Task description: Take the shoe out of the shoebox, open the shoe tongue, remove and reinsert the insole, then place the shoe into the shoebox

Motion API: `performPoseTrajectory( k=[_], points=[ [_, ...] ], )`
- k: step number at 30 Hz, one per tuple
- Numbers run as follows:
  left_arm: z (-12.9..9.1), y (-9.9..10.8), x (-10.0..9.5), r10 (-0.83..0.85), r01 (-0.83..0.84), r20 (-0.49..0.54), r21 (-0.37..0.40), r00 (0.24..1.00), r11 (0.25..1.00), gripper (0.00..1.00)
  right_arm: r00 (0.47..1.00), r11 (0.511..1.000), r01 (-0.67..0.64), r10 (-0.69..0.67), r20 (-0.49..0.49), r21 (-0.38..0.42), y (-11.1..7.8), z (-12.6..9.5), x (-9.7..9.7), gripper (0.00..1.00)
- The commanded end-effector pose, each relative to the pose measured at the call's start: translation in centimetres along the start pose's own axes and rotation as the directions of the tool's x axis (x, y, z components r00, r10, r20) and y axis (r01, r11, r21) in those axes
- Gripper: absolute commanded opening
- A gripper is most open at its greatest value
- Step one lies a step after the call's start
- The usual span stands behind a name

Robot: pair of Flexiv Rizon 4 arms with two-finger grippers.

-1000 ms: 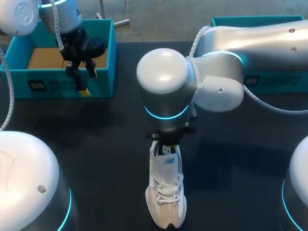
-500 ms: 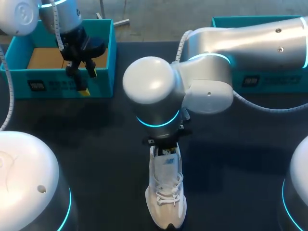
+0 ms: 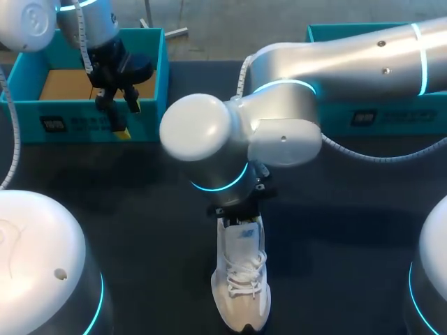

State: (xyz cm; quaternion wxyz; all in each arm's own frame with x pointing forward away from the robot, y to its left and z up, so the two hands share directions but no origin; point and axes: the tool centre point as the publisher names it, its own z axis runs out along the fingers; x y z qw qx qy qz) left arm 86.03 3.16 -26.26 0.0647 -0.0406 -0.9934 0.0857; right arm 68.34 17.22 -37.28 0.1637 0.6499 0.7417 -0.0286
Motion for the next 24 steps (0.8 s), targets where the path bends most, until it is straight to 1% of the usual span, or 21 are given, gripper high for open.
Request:
performPoseTrajectory(
  k=[1, 6, 8, 11, 15, 24],
  points=[
    [0.0, 0.0, 0.0, 0.000, 0.000, 0.000, 0.000, 1.000, 1.000, 1.00, 0.934, 0.956, -0.290, 0.292, 0.208, -0.038, -0.5, 0.9, 1.2, 0.00],
    [0.0, 0.0, 0.0, 0.000, 0.000, 0.000, 0.000, 1.000, 1.000, 1.00, 0.936, 0.957, -0.290, 0.290, 0.200, -0.027, -0.4, 2.0, 1.3, 0.00],
    [0.0, 0.0, 0.0, 0.000, 0.000, 0.000, 0.000, 1.000, 1.000, 1.00, 0.937, 0.956, -0.291, 0.290, 0.196, -0.027, -0.5, 2.0, 1.4, 0.00],
    [0.0, 0.0, 0.0, 0.000, 0.000, 0.000, 0.000, 1.000, 1.000, 1.00, 0.934, 0.954, -0.296, 0.301, 0.194, -0.057, -0.6, 1.1, 1.4, 0.00],
    [0.0, 0.0, 0.0, 0.000, 0.000, 0.000, 0.000, 1.000, 1.000, 1.00, 0.923, 0.950, -0.297, 0.311, 0.228, -0.094, -0.8, -0.1, 1.3, 0.00],
    [0.0, 0.0, 0.0, 0.000, 0.000, 0.000, 0.000, 1.000, 1.000, 1.00, 0.899, 0.941, -0.312, 0.337, 0.281, -0.131, -0.9, -0.1, 0.5, 0.00]
  ],
)
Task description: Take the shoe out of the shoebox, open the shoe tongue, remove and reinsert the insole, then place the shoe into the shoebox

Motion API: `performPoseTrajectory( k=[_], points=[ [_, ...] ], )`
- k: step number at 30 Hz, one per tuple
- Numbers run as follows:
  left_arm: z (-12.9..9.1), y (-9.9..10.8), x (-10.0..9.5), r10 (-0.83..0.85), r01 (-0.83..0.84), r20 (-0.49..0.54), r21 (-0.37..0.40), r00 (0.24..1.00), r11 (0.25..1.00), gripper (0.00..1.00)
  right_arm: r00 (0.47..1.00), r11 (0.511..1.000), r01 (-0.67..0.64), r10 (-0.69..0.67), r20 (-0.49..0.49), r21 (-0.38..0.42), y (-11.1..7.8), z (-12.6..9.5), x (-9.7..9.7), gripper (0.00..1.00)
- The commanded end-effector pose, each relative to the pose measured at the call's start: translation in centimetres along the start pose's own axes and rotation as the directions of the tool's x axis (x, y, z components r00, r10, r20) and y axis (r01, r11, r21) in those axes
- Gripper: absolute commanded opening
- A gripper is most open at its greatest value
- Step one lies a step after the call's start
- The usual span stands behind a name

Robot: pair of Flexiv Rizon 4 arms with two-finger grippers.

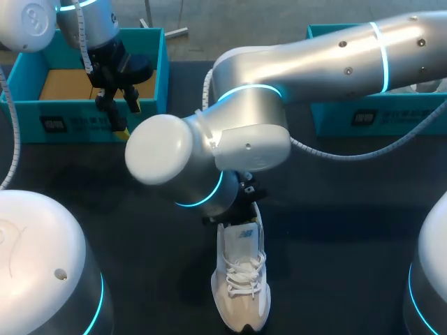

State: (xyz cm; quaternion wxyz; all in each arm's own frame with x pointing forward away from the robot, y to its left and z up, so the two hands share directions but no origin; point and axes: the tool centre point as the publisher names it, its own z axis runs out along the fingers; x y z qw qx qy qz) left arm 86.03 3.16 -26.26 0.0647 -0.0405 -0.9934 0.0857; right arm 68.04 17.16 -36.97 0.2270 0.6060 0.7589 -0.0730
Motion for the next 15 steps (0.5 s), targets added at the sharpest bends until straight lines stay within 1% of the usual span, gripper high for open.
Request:
performPoseTrajectory(
  k=[1, 8, 12, 15],
  points=[
    [0.0, 0.0, 0.0, 0.000, 0.000, 0.000, 0.000, 1.000, 1.000, 1.00, 0.894, 0.908, -0.417, 0.419, 0.160, -0.049, -0.7, 0.2, 0.6, 0.00],
    [0.0, 0.0, 0.0, 0.000, 0.000, 0.000, 0.000, 1.000, 1.000, 1.00, 0.889, 0.904, -0.426, 0.425, 0.167, -0.032, -0.7, 2.4, 0.7, 0.00],
    [0.0, 0.0, 0.0, 0.000, 0.000, 0.000, 0.000, 1.000, 1.000, 1.00, 0.896, 0.905, -0.426, 0.423, 0.134, -0.010, -0.7, 3.5, 1.3, 0.00],
    [0.0, 0.0, 0.0, 0.000, 0.000, 0.000, 0.000, 1.000, 1.000, 1.00, 0.901, 0.906, -0.423, 0.420, 0.105, 0.000, -0.6, 3.9, 1.8, 0.00]
  ],
)
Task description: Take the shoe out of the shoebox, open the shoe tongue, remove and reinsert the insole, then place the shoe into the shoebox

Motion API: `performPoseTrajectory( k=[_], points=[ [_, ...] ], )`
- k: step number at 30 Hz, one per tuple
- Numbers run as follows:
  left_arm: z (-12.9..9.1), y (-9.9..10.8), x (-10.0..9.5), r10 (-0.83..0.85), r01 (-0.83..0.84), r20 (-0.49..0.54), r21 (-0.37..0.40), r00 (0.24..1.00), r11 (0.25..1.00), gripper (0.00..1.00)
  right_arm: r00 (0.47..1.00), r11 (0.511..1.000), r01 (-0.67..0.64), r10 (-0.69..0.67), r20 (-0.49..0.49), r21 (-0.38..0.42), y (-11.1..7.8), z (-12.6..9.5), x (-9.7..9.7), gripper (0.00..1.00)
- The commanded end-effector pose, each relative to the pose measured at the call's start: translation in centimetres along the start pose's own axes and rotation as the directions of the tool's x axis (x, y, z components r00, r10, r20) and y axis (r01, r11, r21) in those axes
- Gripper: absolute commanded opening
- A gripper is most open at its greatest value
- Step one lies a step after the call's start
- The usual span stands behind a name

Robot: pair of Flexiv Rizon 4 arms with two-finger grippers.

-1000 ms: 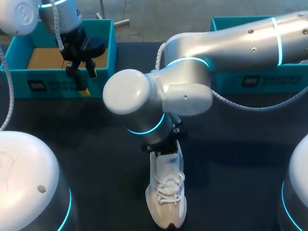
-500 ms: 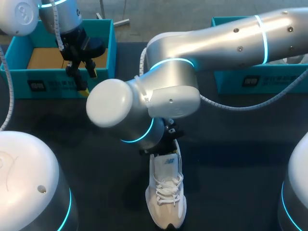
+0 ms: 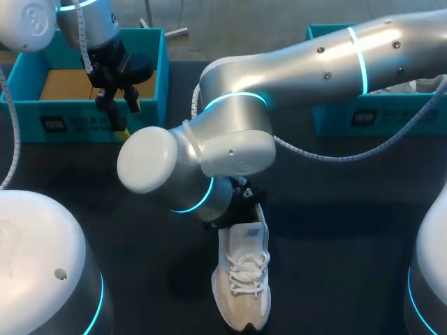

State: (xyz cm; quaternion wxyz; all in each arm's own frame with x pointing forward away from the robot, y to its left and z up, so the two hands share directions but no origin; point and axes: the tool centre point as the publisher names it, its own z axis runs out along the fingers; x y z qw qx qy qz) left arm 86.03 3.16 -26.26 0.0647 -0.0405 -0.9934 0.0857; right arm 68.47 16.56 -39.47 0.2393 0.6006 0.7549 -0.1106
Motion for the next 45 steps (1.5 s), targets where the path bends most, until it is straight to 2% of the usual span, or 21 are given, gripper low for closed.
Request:
performPoseTrajectory(
  k=[1, 5, 10, 13, 18, 28, 33, 38, 41, 45],
  points=[
    [0.0, 0.0, 0.0, 0.000, 0.000, 0.001, 0.000, 1.000, 1.000, 1.00, 0.898, 0.898, -0.439, 0.439, 0.017, -0.007, -0.4, 1.3, 1.5, 0.00],
    [0.0, 0.0, 0.0, 0.000, 0.000, 0.001, 0.000, 1.000, 1.000, 1.00, 0.895, 0.894, -0.447, 0.446, -0.019, -0.038, -0.4, 0.3, 1.5, 0.00],
    [0.0, 0.0, 0.0, 0.000, 0.000, 0.001, 0.000, 1.000, 1.000, 1.00, 0.883, 0.877, -0.465, 0.468, -0.002, -0.117, -0.7, -2.5, -0.3, 0.00],
    [0.0, 0.0, 0.0, 0.000, 0.000, 0.001, 0.000, 1.000, 1.000, 1.00, 0.881, 0.874, -0.466, 0.473, 0.021, -0.137, -0.7, -3.2, -0.9, 0.00],
    [0.0, 0.0, 0.0, 0.000, 0.000, 0.001, 0.000, 1.000, 1.000, 1.00, 0.881, 0.875, -0.466, 0.473, 0.025, -0.130, -0.4, -2.4, -1.2, 0.00],
    [0.0, 0.0, 0.0, 0.000, 0.000, 0.001, 0.000, 1.000, 1.000, 1.00, 0.871, 0.868, -0.489, 0.491, -0.001, -0.081, -0.4, 0.4, -0.2, 0.00],
    [0.0, 0.0, 0.0, 0.000, 0.000, 0.001, 0.000, 1.000, 1.000, 1.00, 0.867, 0.865, -0.498, 0.497, -0.025, -0.061, -0.4, 1.0, -0.1, 0.00],
    [0.0, 0.0, 0.0, 0.000, 0.000, 0.001, 0.000, 1.000, 1.000, 1.00, 0.867, 0.862, -0.498, 0.493, -0.077, -0.089, -0.6, -0.2, -0.1, 0.00],
    [0.0, 0.0, 0.0, 0.000, 0.000, 0.001, 0.000, 1.000, 1.000, 1.00, 0.858, 0.847, -0.513, 0.505, -0.089, -0.140, -0.9, -1.9, -0.9, 0.00],
    [0.0, 0.0, 0.0, 0.000, 0.000, 0.001, 0.000, 1.000, 1.000, 1.00, 0.849, 0.830, -0.528, 0.518, -0.100, -0.180, -1.0, -3.0, -1.8, 0.00]
  ],
)
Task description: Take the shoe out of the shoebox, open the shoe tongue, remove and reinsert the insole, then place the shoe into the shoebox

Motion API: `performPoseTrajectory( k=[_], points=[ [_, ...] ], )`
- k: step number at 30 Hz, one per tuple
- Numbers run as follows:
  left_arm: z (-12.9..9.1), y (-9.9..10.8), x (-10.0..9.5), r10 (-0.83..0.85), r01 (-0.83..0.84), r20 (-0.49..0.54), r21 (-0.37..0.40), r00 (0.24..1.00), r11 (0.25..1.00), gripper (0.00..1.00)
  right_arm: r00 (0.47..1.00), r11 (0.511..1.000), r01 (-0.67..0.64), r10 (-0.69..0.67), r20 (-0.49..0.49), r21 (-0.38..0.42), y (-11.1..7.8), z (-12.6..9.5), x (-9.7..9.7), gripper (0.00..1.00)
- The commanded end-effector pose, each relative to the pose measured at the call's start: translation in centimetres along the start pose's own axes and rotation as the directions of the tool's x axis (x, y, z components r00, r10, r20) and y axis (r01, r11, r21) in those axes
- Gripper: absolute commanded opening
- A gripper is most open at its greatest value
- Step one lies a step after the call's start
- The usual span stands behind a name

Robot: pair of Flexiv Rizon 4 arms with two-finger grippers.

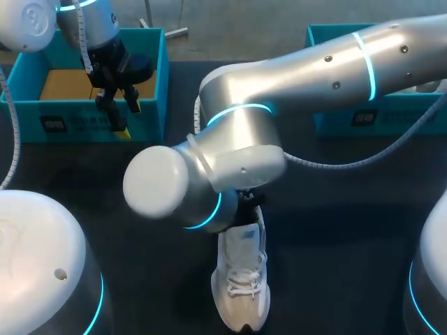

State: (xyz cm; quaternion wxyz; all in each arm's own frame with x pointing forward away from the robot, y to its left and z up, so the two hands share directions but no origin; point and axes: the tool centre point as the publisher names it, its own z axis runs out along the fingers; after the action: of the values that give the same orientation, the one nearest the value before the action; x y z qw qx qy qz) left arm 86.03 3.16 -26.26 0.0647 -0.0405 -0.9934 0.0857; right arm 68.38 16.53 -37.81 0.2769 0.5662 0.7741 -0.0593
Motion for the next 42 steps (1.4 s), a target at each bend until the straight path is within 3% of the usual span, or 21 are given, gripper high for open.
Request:
performPoseTrajectory(
  k=[1, 10, 19, 35, 42],
  points=[
    [0.0, 0.0, 0.0, 0.000, 0.000, 0.001, 0.000, 1.000, 1.000, 1.00, 0.824, 0.821, -0.567, 0.566, -0.028, -0.071, -0.9, -1.8, -1.1, 0.00],
    [0.0, 0.0, 0.0, 0.000, 0.000, 0.001, 0.000, 1.000, 1.000, 1.00, 0.826, 0.824, -0.564, 0.562, -0.045, -0.049, -0.3, -0.9, -0.4, 0.00],
    [0.0, 0.0, 0.0, 0.000, 0.000, 0.001, 0.000, 1.000, 1.000, 1.00, 0.818, 0.820, -0.571, 0.572, 0.065, -0.034, 0.2, -0.4, 0.6, 0.00],
    [0.0, 0.0, 0.0, 0.000, 0.000, 0.001, 0.000, 1.000, 1.000, 1.00, 0.792, 0.795, -0.606, 0.605, 0.083, -0.016, 0.9, 1.6, 1.9, 0.00],
    [0.0, 0.0, 0.0, 0.000, 0.000, 0.001, 0.000, 1.000, 1.000, 1.00, 0.785, 0.786, -0.617, 0.618, -0.041, 0.040, 0.8, 2.1, 2.3, 0.00]
  ],
)
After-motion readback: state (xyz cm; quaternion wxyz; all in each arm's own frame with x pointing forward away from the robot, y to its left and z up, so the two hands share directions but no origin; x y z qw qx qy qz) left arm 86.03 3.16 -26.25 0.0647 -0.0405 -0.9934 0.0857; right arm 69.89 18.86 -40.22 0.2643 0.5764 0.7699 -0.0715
